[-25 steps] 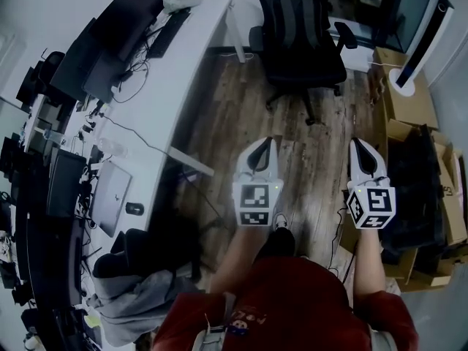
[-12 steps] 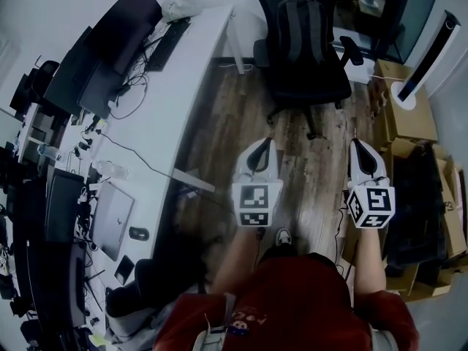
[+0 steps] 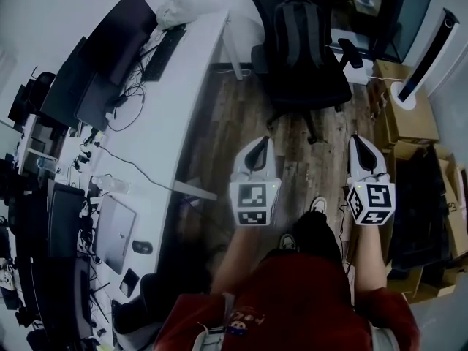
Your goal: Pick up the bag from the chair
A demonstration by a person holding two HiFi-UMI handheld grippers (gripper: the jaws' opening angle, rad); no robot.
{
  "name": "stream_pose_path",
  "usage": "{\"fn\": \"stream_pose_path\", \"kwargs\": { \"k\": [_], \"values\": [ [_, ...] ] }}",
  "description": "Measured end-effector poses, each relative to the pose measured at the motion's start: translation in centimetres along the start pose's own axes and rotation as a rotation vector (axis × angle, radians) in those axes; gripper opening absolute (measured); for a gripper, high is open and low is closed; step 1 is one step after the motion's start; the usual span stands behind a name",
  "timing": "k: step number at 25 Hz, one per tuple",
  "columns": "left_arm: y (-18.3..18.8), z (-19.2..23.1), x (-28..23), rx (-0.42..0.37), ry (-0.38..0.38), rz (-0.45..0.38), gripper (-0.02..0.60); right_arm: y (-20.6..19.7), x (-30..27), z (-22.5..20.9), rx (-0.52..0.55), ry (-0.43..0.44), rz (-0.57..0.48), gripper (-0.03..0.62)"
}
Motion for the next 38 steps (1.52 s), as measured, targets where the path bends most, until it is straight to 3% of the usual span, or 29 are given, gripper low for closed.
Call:
{"fn": "stream_pose_path", "kwargs": {
  "k": [12,38],
  "values": [
    [-0.4,1.0,-7.9,-0.029,-0.001,0.0,-0.003,-1.7,-6.6,-4.8,-0.006,-0.005,-0.003,0.002],
    [-0.5,-1.3,-38.0,-0.074,0.01,0.09,-0.003,-4.8,-27.5,-26.2,-0.069,0.008,0.052,0.002]
  ]
}}
Point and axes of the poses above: the fingertips, and each gripper's own axes: x backward along the fingers, z to its left, y out of its top, the point moved 6 cm from there along x, backward along the fingers, and after that the axes turned 10 degrees about -z, right-handed, at the moved point
